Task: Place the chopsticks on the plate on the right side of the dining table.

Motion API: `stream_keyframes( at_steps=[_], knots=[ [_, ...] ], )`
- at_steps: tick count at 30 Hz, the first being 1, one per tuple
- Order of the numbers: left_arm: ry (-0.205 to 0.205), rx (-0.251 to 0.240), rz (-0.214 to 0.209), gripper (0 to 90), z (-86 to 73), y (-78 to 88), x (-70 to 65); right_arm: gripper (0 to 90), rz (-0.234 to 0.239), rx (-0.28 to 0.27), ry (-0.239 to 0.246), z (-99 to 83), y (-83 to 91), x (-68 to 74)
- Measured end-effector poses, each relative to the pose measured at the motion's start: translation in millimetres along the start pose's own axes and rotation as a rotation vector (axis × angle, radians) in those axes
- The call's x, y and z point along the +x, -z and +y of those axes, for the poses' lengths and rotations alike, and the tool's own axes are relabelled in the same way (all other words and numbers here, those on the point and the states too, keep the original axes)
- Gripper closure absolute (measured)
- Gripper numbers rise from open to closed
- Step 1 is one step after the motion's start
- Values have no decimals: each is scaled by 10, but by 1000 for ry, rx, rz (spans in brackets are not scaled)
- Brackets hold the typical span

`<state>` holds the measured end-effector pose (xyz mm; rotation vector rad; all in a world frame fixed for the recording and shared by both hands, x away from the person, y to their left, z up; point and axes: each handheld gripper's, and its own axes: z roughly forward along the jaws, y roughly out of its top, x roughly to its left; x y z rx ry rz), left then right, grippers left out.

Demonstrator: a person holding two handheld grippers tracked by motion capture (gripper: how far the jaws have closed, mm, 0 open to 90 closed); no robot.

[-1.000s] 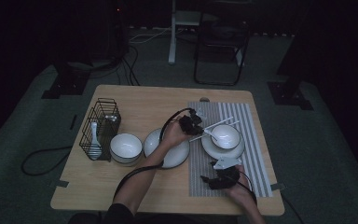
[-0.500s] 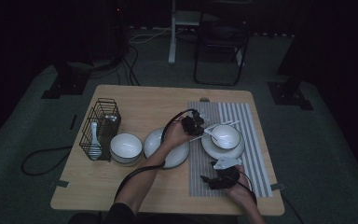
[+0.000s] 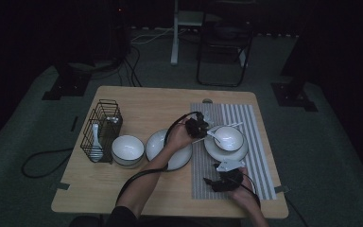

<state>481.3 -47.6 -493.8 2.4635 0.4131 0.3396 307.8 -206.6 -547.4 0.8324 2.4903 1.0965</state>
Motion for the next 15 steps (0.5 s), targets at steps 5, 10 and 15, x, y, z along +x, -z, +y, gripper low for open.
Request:
stream_keyframes(
  at_steps=[5, 10, 15],
  knots=[
    [1, -9, -7, 851, 18, -33, -21, 272, 0, -1, -1, 0, 0, 0],
    [2, -17, -12, 828, 26, -44, -29, 272, 1, -1, -1, -1, 1, -1],
    [12, -36, -30, 815, 15, -11, -7, 272, 2, -1, -1, -1, 1, 0]
  ],
)
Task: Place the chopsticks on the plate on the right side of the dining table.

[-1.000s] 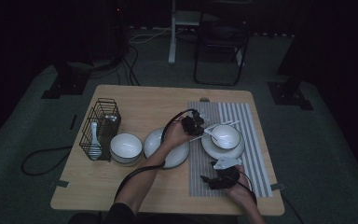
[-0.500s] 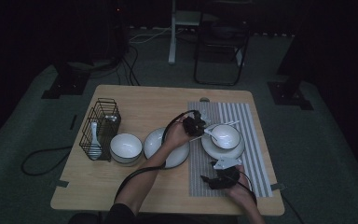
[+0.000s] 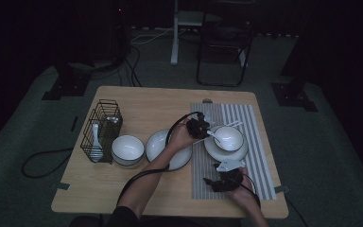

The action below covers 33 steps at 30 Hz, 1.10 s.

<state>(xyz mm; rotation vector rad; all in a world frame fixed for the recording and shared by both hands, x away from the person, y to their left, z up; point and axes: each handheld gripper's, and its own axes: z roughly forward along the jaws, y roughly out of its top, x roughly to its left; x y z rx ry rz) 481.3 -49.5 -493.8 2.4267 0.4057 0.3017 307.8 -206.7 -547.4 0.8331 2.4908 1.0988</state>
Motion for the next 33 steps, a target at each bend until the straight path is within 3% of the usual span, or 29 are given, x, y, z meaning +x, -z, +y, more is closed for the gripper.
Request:
stream_keyframes(
  at_steps=[16, 33],
  knots=[
    [56, -42, -43, 792, -157, 225, 96, 272, -2, 1, -3, 0, -1, -3],
    [85, 8, -71, 805, -354, 261, 107, 272, -2, -1, 1, -1, 1, -2]
  ],
)
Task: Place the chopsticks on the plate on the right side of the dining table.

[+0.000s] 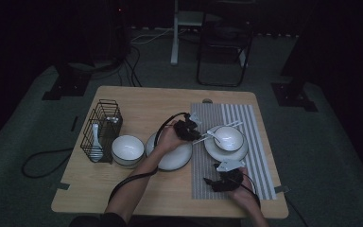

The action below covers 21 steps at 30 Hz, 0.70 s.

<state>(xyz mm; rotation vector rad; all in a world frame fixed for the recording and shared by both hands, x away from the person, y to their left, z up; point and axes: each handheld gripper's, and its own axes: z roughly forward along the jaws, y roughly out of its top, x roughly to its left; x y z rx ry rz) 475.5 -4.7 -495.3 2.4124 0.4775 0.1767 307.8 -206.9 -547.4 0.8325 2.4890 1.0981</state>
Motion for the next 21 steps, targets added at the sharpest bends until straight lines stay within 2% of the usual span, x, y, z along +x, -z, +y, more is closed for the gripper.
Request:
stream_keyframes(
  at_steps=[5, 21],
  knots=[
    [-3, 0, 12, 859, -23, -21, 8, 272, 0, -1, 1, 0, 0, 0],
    [-19, -4, 13, 860, 59, -111, -45, 272, 0, -1, 2, 0, 0, 1]
  ],
)
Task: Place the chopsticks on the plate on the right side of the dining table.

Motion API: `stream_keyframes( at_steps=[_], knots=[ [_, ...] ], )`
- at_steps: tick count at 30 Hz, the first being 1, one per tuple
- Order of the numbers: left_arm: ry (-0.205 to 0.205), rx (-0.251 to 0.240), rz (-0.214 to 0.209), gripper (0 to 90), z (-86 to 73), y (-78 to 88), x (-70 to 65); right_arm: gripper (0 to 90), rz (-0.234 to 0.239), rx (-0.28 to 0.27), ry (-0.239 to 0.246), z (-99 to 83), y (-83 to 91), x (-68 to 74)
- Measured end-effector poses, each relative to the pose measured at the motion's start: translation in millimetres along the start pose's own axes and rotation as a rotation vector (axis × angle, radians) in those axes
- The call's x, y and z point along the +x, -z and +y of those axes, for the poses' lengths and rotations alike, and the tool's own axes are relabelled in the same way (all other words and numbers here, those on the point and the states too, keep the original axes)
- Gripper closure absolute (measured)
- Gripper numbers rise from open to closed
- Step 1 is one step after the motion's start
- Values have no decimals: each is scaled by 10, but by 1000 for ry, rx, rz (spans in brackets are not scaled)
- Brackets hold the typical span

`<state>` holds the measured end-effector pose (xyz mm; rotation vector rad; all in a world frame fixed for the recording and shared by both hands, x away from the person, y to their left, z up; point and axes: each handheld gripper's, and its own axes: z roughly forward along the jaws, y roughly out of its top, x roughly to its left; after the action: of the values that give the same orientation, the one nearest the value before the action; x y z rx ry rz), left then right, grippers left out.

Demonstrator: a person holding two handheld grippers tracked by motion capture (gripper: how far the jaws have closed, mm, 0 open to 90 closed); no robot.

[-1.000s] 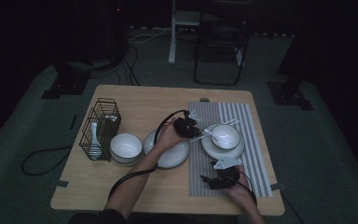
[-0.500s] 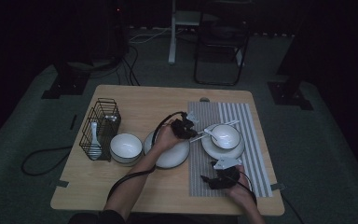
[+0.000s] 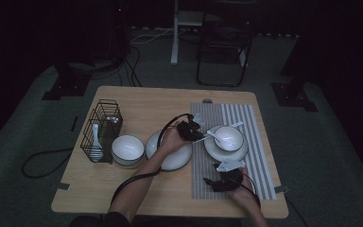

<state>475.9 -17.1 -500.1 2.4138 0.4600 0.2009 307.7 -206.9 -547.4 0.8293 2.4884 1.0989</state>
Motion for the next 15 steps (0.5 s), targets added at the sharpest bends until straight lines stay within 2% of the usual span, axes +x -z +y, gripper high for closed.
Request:
stream_keyframes(
  at_steps=[10, 15],
  knots=[
    [-4, -3, -9, 820, 7, 21, 0, 272, -1, 1, 1, 1, -1, 3],
    [13, -29, -13, 779, -1, 81, 10, 272, 0, 1, 0, 1, -1, 1]
  ],
)
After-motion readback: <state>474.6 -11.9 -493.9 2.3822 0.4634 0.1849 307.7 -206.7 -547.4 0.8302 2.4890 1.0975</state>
